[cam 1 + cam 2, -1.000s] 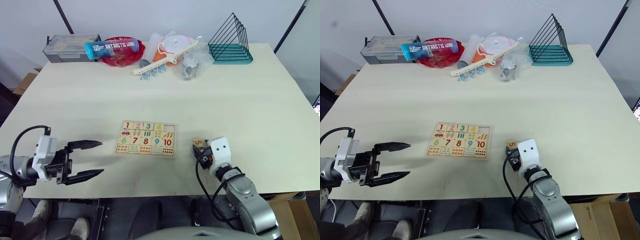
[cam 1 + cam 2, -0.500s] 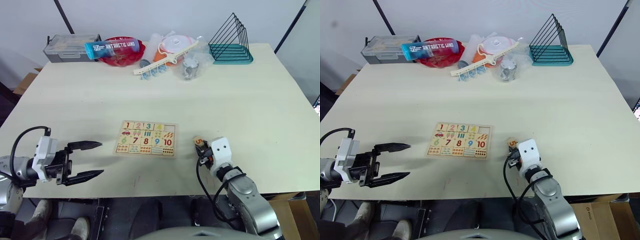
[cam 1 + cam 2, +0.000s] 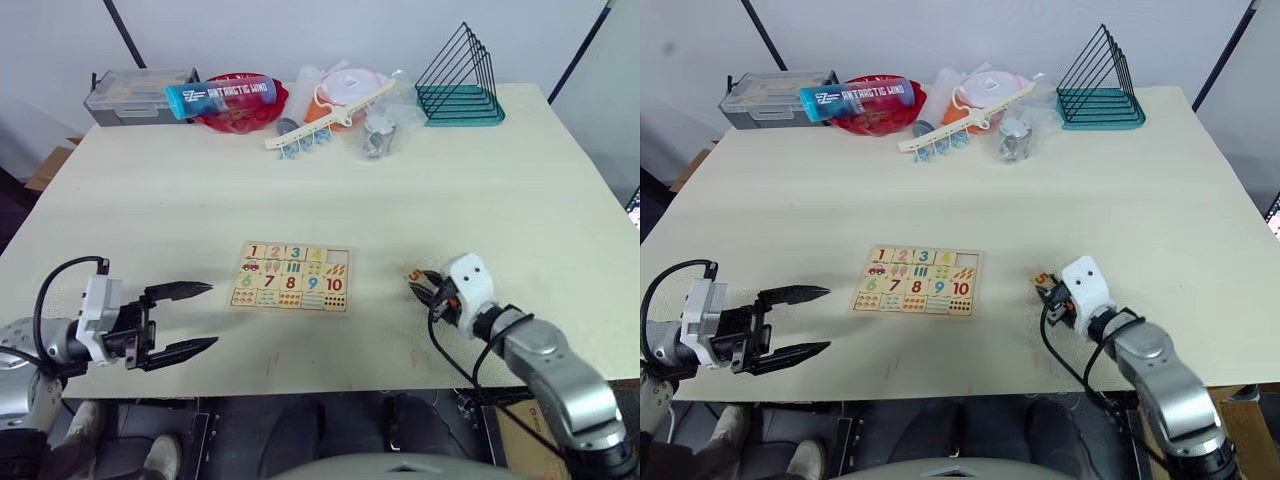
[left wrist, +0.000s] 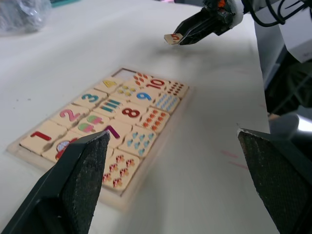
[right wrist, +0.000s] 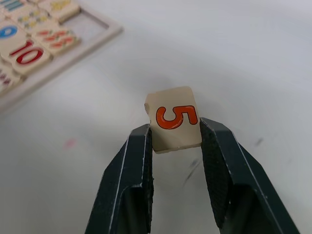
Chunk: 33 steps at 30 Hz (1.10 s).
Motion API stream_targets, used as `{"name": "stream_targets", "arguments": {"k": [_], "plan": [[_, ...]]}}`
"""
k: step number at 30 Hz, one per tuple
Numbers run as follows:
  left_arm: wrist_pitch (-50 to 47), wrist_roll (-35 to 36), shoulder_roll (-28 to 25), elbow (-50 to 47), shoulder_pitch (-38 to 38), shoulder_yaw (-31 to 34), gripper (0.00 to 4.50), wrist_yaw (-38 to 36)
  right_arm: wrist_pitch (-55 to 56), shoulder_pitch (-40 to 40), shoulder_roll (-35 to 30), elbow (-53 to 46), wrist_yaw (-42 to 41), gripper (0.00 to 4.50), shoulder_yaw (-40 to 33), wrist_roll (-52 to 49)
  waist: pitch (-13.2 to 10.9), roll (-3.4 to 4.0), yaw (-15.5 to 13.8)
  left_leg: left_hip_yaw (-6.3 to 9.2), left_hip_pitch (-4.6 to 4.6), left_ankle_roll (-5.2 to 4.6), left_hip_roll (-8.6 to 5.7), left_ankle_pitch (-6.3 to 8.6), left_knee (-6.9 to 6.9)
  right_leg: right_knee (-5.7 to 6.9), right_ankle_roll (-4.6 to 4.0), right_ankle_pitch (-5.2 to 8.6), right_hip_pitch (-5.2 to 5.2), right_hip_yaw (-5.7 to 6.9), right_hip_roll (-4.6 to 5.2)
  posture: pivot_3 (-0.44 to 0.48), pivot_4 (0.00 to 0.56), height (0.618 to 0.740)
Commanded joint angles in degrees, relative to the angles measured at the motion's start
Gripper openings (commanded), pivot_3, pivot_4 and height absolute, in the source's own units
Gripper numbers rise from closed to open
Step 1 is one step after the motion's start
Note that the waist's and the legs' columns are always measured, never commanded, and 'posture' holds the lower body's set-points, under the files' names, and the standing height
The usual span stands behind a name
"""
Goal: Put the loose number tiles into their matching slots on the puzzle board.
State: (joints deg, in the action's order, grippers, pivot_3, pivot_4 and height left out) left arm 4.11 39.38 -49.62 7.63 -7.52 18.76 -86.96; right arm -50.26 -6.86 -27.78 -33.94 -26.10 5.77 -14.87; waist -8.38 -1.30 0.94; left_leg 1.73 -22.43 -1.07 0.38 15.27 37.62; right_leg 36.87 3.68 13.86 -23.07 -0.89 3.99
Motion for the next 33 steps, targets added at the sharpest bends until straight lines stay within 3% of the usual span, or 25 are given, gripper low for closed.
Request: {"name": "stream_targets", "arguments": {"k": [1, 6, 15, 21, 33], "plan": [[-0.4, -0.6, 0.9, -2.1, -0.1, 1.5, 4.50, 1.5, -5.6, -6.5, -2.2, -0.4, -4.0, 0.85, -1.1, -4.4, 0.0, -0.01, 0.0, 0.02, -0.01, 0.00, 0.00, 0.00, 0.00, -0.01, 0.00, 0.00, 0.00, 0.02, 0.00, 0.000, 0.150, 0.740], [-0.5, -1.4, 2.3, -2.8, 0.1, 1.6, 4.50, 2.8, -13.8, -18.3, -6.7, 3.0, -9.6, 0.85, 2.9, -8.4, 0.0, 0.07, -0.1, 0.05, -0.04, 0.00, -0.02, 0.00, 0.00, -0.02, -0.01, 0.00, 0.00, 0.05, 0.02, 0.000, 0.150, 0.740], [-0.3, -1.9, 4.6, -5.3, -2.6, 4.2, 4.50, 6.4, -16.0, -36.2, -8.6, 14.9, -17.5, 0.85, 12.9, -8.3, -0.1, 0.13, 0.3, 0.05, -0.11, 0.00, -0.02, 0.00, 0.00, -0.02, -0.01, -0.01, -0.07, 0.06, 0.04, 0.000, 0.150, 0.740], [-2.3, -1.9, 5.1, -8.6, -5.2, 5.8, 4.50, 10.0, -17.0, -44.5, -6.6, 22.0, -20.7, 0.85, 18.6, -7.8, -0.1, 0.16, 0.1, 0.10, -0.16, 0.00, -0.01, 0.00, 0.00, -0.05, -0.02, -0.01, -0.09, 0.12, 0.04, 0.000, 0.150, 0.740], [-3.8, -1.7, 6.5, -13.1, -9.3, 8.4, 4.50, 14.6, -17.1, -53.6, 1.3, 33.6, -23.2, 0.85, 26.3, -4.7, -0.1, 0.21, 0.2, 0.07, -0.21, 0.01, -0.04, 0.00, 0.00, -0.02, -0.02, -0.02, -0.17, 0.10, 0.07, 0.000, 0.150, 0.740]]}}
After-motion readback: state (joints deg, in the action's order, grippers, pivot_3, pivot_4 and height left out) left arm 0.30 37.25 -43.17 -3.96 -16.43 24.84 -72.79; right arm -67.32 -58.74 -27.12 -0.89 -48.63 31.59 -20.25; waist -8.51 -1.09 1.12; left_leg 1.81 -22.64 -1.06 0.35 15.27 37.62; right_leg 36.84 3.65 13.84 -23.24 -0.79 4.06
